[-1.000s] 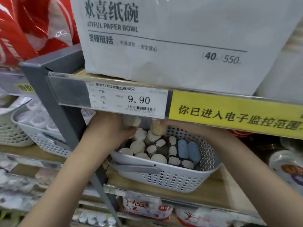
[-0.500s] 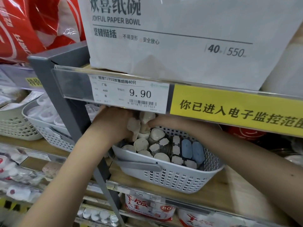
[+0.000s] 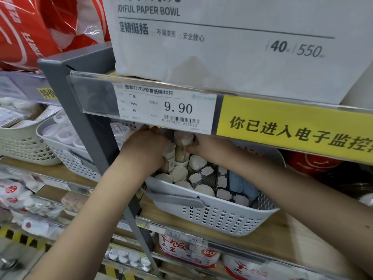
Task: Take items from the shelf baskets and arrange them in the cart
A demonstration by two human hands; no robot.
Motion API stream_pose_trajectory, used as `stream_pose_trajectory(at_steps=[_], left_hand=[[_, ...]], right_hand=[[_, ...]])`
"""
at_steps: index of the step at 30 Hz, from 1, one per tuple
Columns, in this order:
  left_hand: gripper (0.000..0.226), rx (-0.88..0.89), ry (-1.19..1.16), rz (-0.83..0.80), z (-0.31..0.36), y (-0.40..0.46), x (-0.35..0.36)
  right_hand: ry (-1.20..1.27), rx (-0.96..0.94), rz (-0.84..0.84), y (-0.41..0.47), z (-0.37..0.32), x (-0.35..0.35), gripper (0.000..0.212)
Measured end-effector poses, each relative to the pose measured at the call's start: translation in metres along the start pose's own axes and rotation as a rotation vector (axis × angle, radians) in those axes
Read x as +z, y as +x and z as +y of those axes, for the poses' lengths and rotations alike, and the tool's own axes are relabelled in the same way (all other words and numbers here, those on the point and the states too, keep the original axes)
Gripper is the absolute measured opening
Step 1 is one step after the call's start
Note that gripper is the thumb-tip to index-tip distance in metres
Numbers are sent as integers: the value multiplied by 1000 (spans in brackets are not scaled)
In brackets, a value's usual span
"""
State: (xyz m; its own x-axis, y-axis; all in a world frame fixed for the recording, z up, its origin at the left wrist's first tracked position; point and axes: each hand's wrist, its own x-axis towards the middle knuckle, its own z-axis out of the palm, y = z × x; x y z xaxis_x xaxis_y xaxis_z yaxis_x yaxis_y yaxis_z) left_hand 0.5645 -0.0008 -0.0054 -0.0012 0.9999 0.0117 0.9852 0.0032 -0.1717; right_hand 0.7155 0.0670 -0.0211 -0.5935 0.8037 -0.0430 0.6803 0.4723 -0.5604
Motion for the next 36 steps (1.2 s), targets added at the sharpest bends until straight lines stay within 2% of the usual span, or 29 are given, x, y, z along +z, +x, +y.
stream_pose_trajectory(at_steps=[3, 9, 12, 14, 18, 21, 22, 23, 24, 26, 27, 29, 31, 36], left_hand=[[31, -8, 21, 74, 1, -2, 5], [29, -41, -50, 77, -2, -2, 6], [25, -42, -76, 115, -4, -4, 7], [30, -48, -84, 120, -4, -5, 6], [31, -54, -127, 141, -2, -12, 3], [31, -49, -233, 206, 4, -29, -1], [31, -39, -266, 245, 6, -37, -3], [31, -23, -300, 287, 9, -46, -4], [31, -3, -334, 318, 11, -55, -4], [31, 42, -376, 367, 13, -72, -5], [31, 64, -378, 387, 13, -80, -4], [34, 102, -373, 407, 12, -99, -1], [34, 117, -377, 406, 10, -120, 4], [35, 58, -342, 328, -20, -177, 32]], right_hand=[[30, 0, 18, -1, -2, 1, 46], [-66, -13, 23, -5, -7, -5, 45], [-27, 5, -12, -4, -5, -6, 42], [-3, 25, -48, -6, -7, -8, 42], [30, 60, -87, -11, -12, -12, 34], [118, 49, -63, -28, -15, -23, 10], [138, 23, -55, -36, -16, -27, 9], [159, 2, -73, -46, -17, -33, 14], [145, -15, -85, -56, -14, -36, 29], [-57, -61, -21, -76, -11, -39, 52], [-165, -118, 54, -86, -12, -38, 54], [-264, -246, 200, -106, -17, -32, 48], [-246, -320, 293, -123, -23, -18, 39], [-235, -475, 428, -144, -54, 37, 33]])
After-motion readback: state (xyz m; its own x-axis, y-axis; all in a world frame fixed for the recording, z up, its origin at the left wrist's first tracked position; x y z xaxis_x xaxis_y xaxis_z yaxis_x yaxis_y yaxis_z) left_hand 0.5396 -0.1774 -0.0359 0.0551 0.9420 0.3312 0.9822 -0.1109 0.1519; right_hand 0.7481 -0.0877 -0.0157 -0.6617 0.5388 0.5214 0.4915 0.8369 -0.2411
